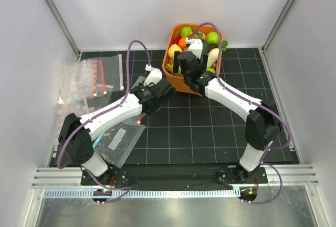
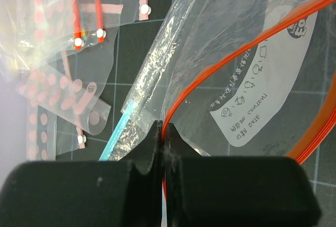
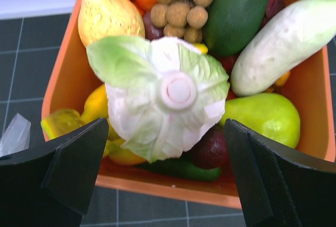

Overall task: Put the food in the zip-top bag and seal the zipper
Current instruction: Pick up the fake vegetable from the bin.

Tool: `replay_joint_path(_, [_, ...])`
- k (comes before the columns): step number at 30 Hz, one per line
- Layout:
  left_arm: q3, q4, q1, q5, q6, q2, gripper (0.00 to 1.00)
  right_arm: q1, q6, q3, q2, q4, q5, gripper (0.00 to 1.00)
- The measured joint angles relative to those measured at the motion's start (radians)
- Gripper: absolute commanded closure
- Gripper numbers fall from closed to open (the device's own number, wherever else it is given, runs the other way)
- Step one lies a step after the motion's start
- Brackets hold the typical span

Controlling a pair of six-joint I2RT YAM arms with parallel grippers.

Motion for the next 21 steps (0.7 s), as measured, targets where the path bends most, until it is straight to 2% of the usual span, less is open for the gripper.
replay_joint_path(8, [-0.011,0.019,0.000,0.023,0.006,-0.027,1.00,-0.006,-0.010,0.093,0.074,-0.011,0.013,0.00])
replay_joint_path(15, [-0.021,0.029,0.003,0.028,0.007,-0.031,1.00,-0.011,-0.006,0.218,0.178,-0.079,-0.009,0.00])
replay_joint_path(21, [-0.023,0.029,0.021,0.026,-0.001,-0.033,0.99,-0.012,0.010,0.306,0.250,-0.152,0.031,0.00])
